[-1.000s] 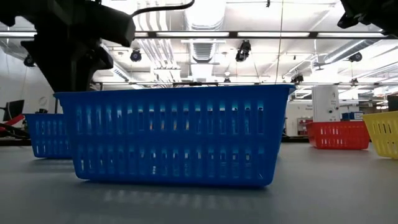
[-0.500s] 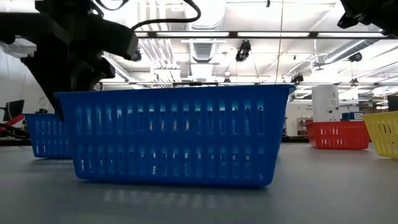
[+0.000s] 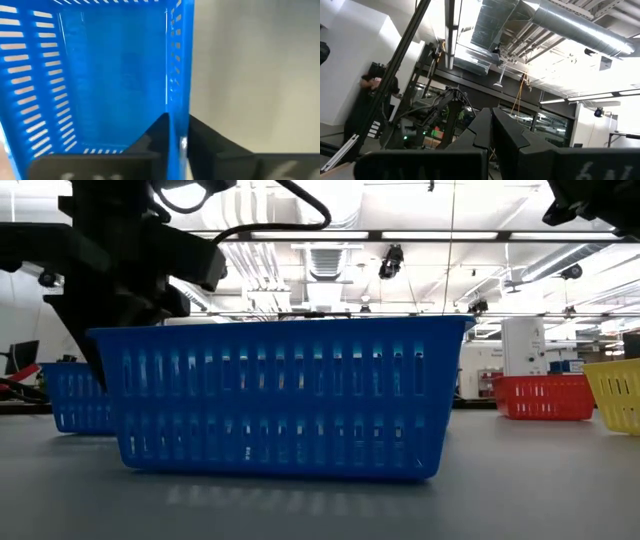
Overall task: Stack baskets by color
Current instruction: Stack the middle blue basket on the top blue basket
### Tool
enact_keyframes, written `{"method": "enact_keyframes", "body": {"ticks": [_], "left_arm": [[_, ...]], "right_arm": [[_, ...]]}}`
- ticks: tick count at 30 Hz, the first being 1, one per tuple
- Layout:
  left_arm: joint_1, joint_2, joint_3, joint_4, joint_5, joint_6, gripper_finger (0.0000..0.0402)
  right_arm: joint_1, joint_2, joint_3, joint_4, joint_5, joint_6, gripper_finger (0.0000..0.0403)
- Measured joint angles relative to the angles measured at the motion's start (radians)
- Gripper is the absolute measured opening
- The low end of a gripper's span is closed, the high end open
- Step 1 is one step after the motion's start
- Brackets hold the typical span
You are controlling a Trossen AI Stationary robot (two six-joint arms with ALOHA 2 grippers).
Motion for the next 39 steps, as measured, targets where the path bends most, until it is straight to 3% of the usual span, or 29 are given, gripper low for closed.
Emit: {"method": "enact_keyframes", "body": {"ticks": [9,23,32,39], "left_arm": [[0.000,-0.002,0.065,-0.052,0.000,-0.001,0.0001],[0.009,0.008,0.383,-0.104,-0.056,-0.054,0.0000],[0.067,0.112,0.608,-0.119,-0.084,-0.003,0.0000],[0.127,0.232,0.782,-0.224,-0.081,0.077,0.0000]], "right_arm": [[0.000,0.000,0.000,-0.004,0.000,-0.026,0.0009],[0.000,-0.002,0.000,-0.007,-0.001,-0.016,0.0009],[0.000,-0.007,0.017,-0.008,-0.001,0.045,0.0009],[0.000,-0.008,0.044,-0.041,-0.001,0.061,0.0009]]}}
